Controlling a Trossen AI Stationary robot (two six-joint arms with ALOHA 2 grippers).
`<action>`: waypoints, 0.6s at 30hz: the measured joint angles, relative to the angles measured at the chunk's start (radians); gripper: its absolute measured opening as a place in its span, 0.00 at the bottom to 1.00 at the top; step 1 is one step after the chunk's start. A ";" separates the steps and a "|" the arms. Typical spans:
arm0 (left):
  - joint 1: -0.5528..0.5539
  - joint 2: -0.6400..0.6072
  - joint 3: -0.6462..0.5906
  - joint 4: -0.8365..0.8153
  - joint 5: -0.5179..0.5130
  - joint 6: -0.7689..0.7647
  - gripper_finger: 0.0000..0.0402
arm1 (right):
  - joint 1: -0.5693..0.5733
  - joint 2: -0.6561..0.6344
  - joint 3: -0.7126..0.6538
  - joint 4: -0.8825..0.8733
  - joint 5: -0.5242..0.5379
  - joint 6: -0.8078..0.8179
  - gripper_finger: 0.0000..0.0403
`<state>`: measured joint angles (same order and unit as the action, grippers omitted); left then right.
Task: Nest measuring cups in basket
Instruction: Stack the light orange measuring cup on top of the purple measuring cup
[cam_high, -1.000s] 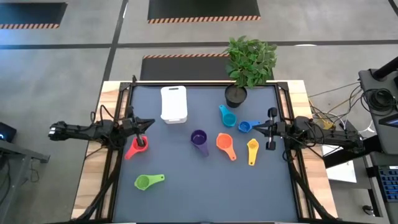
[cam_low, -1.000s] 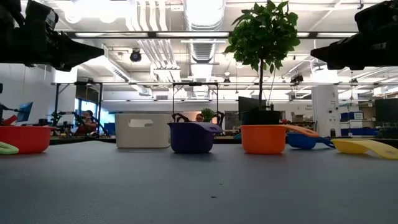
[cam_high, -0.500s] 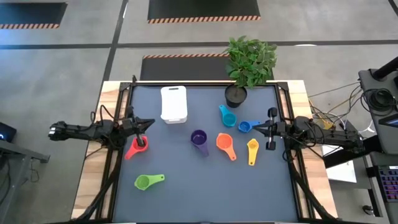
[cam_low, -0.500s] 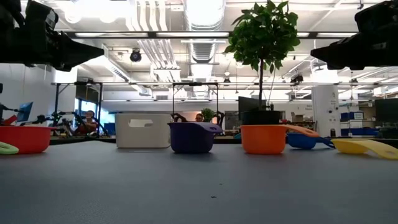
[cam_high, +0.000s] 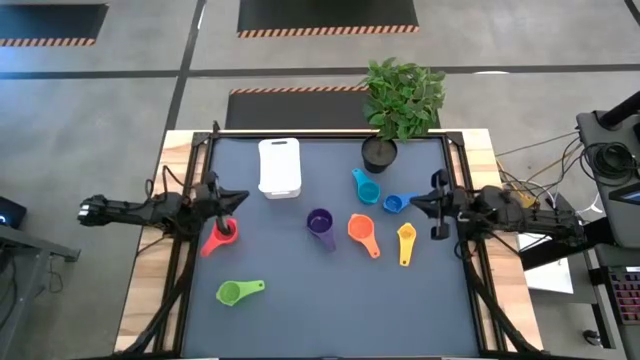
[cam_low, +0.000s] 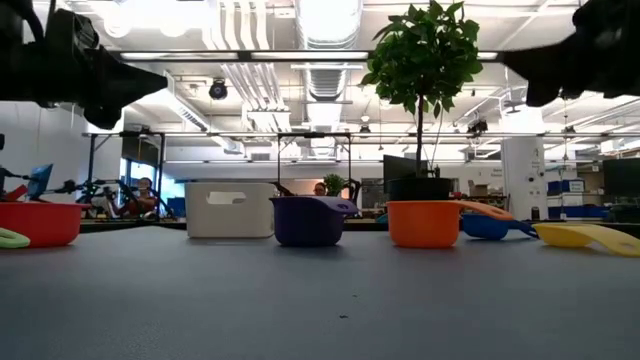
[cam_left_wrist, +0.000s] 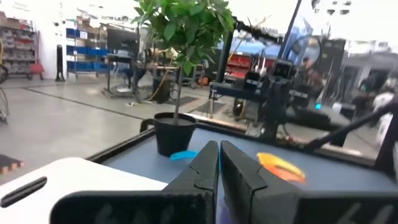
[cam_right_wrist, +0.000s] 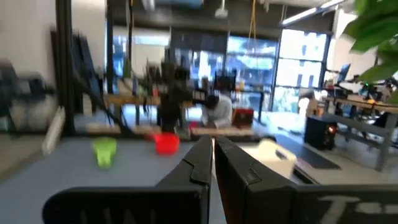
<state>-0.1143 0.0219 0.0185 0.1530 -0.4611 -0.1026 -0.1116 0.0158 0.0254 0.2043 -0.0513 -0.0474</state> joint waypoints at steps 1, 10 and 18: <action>0.000 0.000 0.000 0.009 0.000 -0.002 0.00 | 0.000 0.000 0.000 0.024 0.000 0.016 0.02; 0.000 0.000 0.000 0.044 0.002 -0.031 0.00 | 0.000 0.000 0.000 0.093 0.001 -0.029 0.02; 0.000 0.000 0.000 0.190 0.099 -0.121 0.00 | 0.000 0.000 0.000 0.133 0.003 -0.069 0.02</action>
<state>-0.1143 0.0219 0.0185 0.3429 -0.3624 -0.2233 -0.1116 0.0158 0.0254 0.3374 -0.0487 -0.1164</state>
